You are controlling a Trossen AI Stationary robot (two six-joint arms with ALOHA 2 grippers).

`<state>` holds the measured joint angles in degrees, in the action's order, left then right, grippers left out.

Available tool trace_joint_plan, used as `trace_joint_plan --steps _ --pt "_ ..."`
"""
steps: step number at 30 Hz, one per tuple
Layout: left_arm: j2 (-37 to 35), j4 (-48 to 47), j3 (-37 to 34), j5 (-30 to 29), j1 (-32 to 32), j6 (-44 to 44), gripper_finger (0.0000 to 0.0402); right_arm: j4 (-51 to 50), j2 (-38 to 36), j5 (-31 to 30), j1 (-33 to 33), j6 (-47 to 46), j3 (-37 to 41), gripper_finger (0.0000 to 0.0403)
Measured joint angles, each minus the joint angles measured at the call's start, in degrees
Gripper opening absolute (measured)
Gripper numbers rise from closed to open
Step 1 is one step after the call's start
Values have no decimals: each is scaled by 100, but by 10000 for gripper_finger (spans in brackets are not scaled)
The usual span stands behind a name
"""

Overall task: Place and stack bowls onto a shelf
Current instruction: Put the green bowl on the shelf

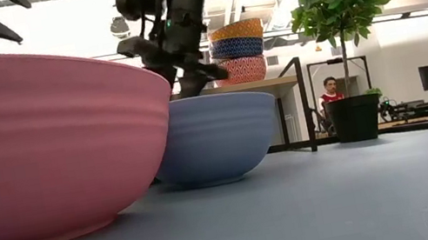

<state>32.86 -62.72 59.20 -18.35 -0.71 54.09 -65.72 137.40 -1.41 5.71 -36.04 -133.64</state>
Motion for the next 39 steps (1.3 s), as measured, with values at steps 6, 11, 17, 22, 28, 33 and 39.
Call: trace_joint_plan --steps 6,11,17,22,28,33,39 --pt "7 -7 0 141 0 -15 283 -201 460 -28 -120 -20 0 186" --pt "9 -5 0 217 0 0 283 -214 544 280 -178 -103 11 167" --pt "9 -2 0 205 0 -1 283 -182 428 323 -203 10 -1 125" --pt "9 -2 0 201 0 -31 283 -72 341 411 -194 47 -9 122" --pt "9 -2 0 197 0 -31 283 191 406 417 -177 125 -9 123" --pt "9 -2 0 183 0 -42 283 395 460 426 -156 60 6 123" --pt "9 -2 0 148 0 -53 283 440 450 457 -92 -119 0 72"
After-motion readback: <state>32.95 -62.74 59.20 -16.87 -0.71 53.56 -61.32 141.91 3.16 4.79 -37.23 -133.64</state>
